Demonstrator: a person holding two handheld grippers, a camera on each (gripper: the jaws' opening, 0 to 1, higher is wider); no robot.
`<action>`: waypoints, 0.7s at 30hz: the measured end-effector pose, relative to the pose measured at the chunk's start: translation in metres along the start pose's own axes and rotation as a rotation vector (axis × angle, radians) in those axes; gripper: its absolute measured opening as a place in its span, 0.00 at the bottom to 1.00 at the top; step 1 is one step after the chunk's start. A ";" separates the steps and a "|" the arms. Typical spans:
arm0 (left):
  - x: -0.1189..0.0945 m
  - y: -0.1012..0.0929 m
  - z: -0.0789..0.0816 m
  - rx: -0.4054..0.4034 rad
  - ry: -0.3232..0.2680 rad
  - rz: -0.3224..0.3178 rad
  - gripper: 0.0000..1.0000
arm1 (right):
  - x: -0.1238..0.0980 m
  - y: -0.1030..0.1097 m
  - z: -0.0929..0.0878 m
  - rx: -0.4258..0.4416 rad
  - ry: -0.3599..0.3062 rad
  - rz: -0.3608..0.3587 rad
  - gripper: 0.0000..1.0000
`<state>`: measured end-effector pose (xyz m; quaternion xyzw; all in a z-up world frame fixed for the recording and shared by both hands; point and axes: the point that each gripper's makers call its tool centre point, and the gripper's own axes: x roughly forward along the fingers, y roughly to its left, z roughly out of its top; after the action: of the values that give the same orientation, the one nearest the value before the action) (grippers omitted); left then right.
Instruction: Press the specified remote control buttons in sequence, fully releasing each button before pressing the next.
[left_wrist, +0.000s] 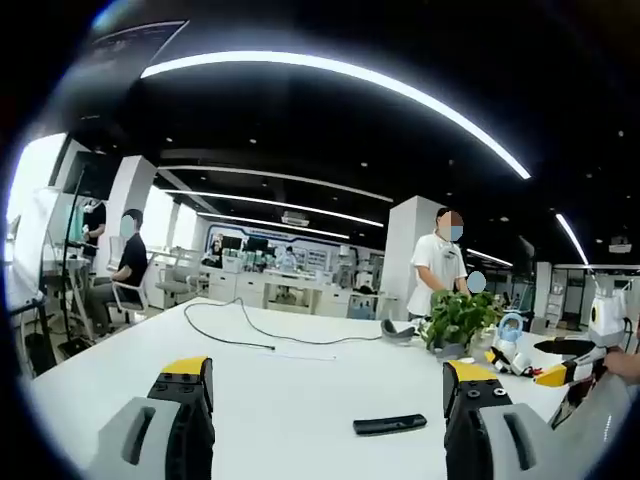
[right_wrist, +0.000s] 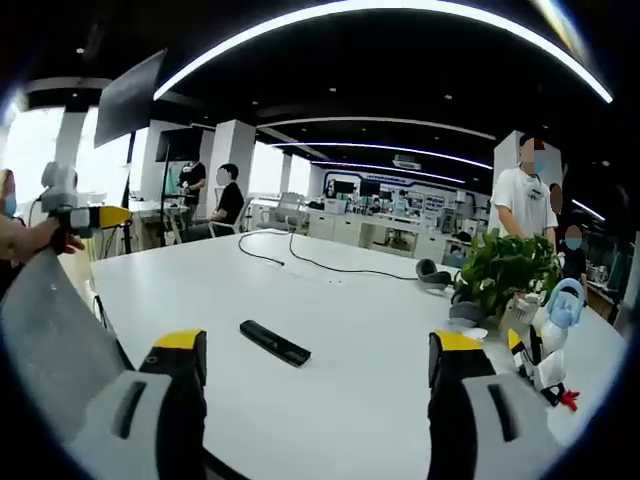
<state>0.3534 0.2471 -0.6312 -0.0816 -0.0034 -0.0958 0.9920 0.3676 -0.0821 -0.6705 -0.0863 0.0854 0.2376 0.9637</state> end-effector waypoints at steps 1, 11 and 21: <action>0.000 0.000 0.000 -0.001 0.003 -0.002 1.00 | 0.000 0.000 0.000 0.007 -0.001 -0.001 0.96; 0.001 0.001 -0.002 0.012 0.015 -0.001 1.00 | 0.000 0.002 0.000 0.001 0.001 0.008 0.95; 0.001 0.001 -0.003 0.015 0.019 0.004 1.00 | -0.001 0.000 0.000 -0.002 0.003 -0.007 0.95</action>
<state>0.3546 0.2469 -0.6346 -0.0735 0.0056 -0.0947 0.9928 0.3667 -0.0825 -0.6708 -0.0878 0.0865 0.2340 0.9644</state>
